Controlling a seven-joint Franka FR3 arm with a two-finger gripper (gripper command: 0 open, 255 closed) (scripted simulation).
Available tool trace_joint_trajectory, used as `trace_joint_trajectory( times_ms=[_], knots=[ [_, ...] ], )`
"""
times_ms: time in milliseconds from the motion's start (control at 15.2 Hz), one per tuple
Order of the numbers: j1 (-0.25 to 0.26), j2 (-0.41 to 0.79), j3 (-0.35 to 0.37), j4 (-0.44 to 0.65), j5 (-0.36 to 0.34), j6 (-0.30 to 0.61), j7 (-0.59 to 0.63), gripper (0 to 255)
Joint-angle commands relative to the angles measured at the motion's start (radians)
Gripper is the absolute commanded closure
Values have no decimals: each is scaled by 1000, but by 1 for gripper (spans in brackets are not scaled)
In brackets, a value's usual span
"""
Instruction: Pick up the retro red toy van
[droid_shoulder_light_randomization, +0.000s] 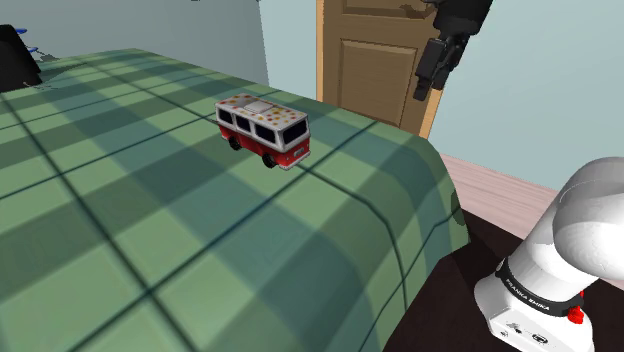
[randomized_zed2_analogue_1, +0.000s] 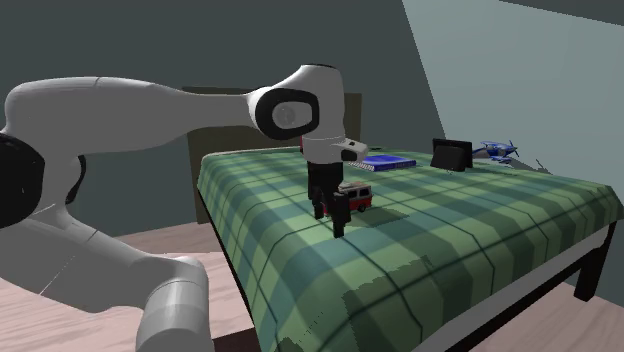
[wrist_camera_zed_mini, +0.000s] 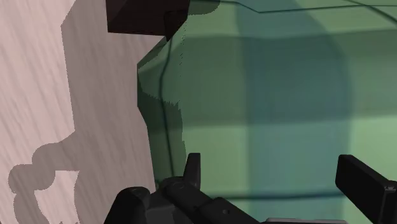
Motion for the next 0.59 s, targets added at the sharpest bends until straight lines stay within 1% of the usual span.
trace_joint_trajectory(
  times_ms=[0,264,528],
  knots=[
    [0,0,0,0,0,0,0,0],
    [-20,60,111,39,86,17,233,0],
    [-47,152,215,110,155,43,461,0]
  ],
)
